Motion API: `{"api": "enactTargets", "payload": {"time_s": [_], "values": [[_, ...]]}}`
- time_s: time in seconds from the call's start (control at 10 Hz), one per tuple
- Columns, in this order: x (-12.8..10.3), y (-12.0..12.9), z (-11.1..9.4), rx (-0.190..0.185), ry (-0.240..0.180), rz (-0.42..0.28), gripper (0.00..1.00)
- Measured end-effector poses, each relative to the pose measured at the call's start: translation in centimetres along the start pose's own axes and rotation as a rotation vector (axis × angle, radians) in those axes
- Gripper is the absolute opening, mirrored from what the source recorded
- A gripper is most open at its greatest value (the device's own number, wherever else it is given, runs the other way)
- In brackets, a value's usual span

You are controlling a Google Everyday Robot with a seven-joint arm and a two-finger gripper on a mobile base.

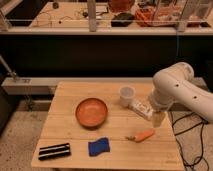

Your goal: Push the eraser across the table

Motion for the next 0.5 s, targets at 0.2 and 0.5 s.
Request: {"api": "enactTargets", "payload": {"time_s": [0.2, 0.5], "values": [[-2.3, 0.2, -0.2, 0.0, -0.01, -0.039, 0.8], [-3.7, 0.7, -0.4, -0.001, -0.02, -0.081, 0.8]]}}
